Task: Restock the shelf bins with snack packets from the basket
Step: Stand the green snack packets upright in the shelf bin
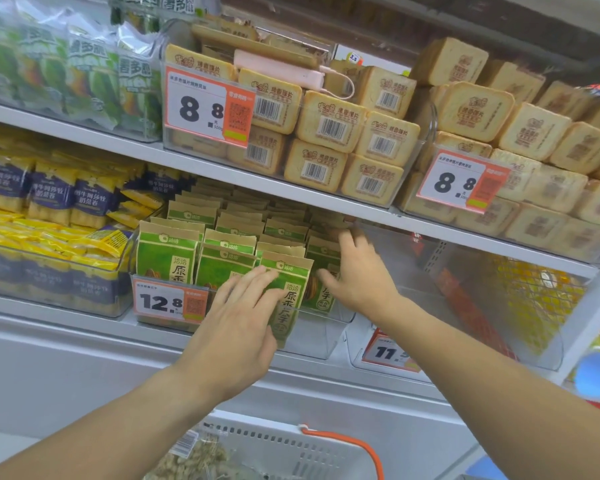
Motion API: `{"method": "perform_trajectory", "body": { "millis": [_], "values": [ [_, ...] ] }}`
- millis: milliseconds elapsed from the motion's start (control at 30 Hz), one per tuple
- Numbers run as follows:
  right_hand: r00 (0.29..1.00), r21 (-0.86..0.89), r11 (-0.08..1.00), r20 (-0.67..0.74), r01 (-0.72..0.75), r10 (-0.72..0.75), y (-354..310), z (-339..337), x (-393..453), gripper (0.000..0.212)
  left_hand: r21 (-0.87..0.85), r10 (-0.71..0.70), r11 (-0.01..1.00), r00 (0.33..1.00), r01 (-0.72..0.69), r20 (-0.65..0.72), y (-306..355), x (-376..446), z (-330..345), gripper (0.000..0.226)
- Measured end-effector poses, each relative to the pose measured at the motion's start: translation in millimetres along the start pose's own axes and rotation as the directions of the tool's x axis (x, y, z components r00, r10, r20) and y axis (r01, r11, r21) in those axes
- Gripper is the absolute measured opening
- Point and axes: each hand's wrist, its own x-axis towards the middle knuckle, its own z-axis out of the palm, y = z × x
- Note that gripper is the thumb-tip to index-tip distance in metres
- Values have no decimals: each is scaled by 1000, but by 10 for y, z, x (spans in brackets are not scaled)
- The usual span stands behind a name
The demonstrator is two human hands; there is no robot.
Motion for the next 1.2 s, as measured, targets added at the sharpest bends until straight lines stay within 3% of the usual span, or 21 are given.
{"method": "perform_trajectory", "body": {
  "millis": [133, 233, 333, 467, 533, 633, 667, 700, 800, 933, 967, 1067, 1133, 1200],
  "values": [
    [965, 114, 984, -237, 139, -109, -121, -102, -546, 44, -57, -24, 998, 999, 21, -47, -6, -150, -104, 33],
    [942, 206, 943, -268, 259, -200, -332, -69, -952, 31, -50, -118, 991, 989, 123, 93, -137, -416, -97, 26],
    [966, 316, 913, -99, 257, -238, -607, 223, -1292, 26, 24, -305, 950, 904, 312, 301, -346, -823, -15, 27],
    [959, 435, 900, 254, 6, -129, -947, 922, -1733, 34, 85, -573, 784, 664, 615, 480, -539, -1640, 258, 30],
    [895, 426, 894, 441, -140, -70, -1074, 1273, -2016, 38, 72, -661, 667, 545, 742, 516, -560, -2127, 407, 26],
    [725, 325, 910, 688, -256, -41, -1187, 1648, -2427, 53, 190, -713, 592, 399, 783, 577, -502, -2728, 521, 34],
    [687, 301, 917, 725, -264, -40, -1197, 1746, -2528, 59, 215, -719, 593, 390, 776, 575, -479, -2859, 527, 38],
    [664, 282, 920, 747, -273, -32, -1201, 1829, -2596, 62, 218, -722, 610, 422, 762, 548, -461, -2944, 533, 41],
    [644, 265, 909, 765, -323, 5, -1223, 2016, -2670, 59, 197, -716, 679, 580, 707, 387, -428, -2984, 561, 46],
    [745, 228, 922, 662, -313, 89, -1283, 2138, -2602, 51, 255, -732, 679, 608, 688, 307, -404, -2888, 714, 60],
    [787, 230, 933, 611, -276, 83, -1307, 2145, -2571, 49, 256, -750, 659, 592, 707, 296, -393, -2865, 756, 60],
    [838, 330, 921, 546, -208, -6, -1445, 2141, -2457, 36, 84, -874, 453, 423, 888, 238, -396, -2769, 798, 55],
    [794, 443, 839, 608, -315, -23, -1576, 2121, -2371, 31, -32, -895, 379, 375, 925, 240, -438, -2732, 778, 46],
    [723, 492, 736, 691, -466, -5, -1705, 2107, -2298, 35, -115, -870, 390, 406, 914, 280, -491, -2727, 744, 35]
  ]
}}
